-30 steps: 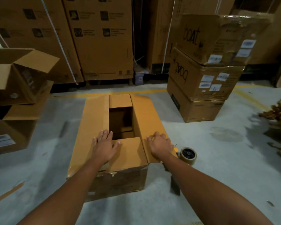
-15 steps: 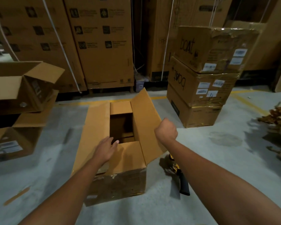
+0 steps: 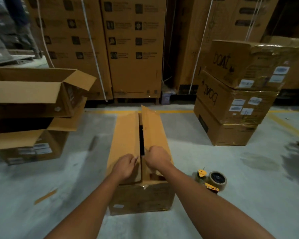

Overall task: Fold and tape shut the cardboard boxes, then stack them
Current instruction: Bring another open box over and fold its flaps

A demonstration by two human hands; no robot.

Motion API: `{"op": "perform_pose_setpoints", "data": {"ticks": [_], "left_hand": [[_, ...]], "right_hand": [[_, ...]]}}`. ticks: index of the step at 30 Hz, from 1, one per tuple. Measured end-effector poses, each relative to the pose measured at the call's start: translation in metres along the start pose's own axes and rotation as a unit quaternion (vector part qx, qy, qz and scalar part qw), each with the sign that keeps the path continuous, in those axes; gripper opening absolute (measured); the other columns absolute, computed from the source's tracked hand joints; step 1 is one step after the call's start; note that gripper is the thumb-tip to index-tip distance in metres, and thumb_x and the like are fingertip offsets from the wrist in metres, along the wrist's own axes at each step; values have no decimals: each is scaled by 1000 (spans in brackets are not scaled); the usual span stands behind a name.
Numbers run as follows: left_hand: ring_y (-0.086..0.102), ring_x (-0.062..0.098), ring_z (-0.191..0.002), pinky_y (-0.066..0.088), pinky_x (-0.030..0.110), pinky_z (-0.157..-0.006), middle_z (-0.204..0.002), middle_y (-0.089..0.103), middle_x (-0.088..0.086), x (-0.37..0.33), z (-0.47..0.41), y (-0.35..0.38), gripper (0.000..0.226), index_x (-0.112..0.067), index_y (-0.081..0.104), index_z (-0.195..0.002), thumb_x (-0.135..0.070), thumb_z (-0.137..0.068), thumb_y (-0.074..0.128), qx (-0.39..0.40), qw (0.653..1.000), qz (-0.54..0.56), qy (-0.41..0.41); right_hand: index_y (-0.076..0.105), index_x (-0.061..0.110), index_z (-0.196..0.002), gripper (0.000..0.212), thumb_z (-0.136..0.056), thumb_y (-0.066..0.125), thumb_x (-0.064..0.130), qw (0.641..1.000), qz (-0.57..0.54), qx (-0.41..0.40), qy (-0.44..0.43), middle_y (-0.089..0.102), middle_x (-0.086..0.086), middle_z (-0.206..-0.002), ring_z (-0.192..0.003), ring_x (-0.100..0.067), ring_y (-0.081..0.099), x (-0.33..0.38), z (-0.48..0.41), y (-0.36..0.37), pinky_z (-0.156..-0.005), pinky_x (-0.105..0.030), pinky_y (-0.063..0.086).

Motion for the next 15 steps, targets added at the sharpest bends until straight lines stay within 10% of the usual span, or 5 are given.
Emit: {"op": "perform_pose_setpoints", "data": {"ticks": [5,15], "left_hand": [[13,22,-153,7,44,-122,-164,23,0,15,35,24,53,-20,40,-150,-46,-108,21,29,998,-42,-34],[12,33,-148,6,65,-117,-159,22,5,-4,39,39,51,-40,28,-152,-55,-104,19,53,986,-161,-5]], "right_hand": [[66,12,-112,31,-97,47,31,999,31,9,-41,67,-11,-115,-114,-35,54,0,26,62,-91,-39,48],[73,9,-105,46,-86,33,24,984,-23,-121,-129,70,-5,-109,-97,-29,53,-8,66,84,-83,-42,50]]}}
Point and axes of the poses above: each hand's wrist, its own z-axis away from the middle knuckle, its own y-axis out of the palm, x = y × z, the point moved 7 cm from there along -z, towards the middle knuckle
